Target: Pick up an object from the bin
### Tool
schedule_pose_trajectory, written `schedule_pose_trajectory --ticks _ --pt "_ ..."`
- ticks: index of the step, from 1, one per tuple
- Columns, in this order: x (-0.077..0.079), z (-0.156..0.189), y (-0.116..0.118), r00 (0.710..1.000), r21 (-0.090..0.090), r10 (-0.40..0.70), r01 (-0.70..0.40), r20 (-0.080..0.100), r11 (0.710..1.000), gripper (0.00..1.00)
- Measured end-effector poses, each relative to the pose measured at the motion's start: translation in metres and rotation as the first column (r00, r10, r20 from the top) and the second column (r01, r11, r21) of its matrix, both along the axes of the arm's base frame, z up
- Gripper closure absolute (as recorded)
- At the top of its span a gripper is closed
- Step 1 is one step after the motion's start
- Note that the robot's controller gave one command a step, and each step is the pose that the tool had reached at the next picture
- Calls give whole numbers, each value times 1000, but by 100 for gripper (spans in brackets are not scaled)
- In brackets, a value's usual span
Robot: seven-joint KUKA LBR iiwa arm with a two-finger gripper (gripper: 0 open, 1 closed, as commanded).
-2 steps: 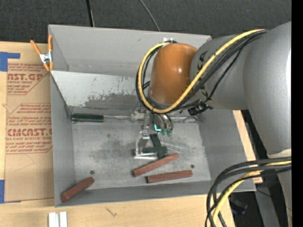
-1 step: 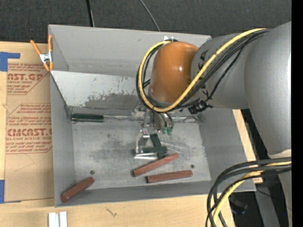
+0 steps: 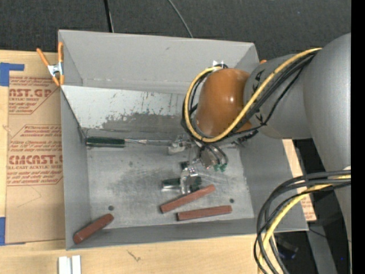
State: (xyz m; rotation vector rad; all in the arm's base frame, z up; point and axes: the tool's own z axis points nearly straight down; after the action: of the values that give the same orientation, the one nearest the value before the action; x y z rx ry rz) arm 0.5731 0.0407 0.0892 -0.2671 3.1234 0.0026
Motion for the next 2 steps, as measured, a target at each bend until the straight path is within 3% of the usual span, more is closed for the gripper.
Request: schedule_pose_trajectory --ticks 1,2 --pt "-19 7 -26 998 -1 56 -56 -7 998 0" --pt "12 11 8 999 0 -35 35 -2 999 0"
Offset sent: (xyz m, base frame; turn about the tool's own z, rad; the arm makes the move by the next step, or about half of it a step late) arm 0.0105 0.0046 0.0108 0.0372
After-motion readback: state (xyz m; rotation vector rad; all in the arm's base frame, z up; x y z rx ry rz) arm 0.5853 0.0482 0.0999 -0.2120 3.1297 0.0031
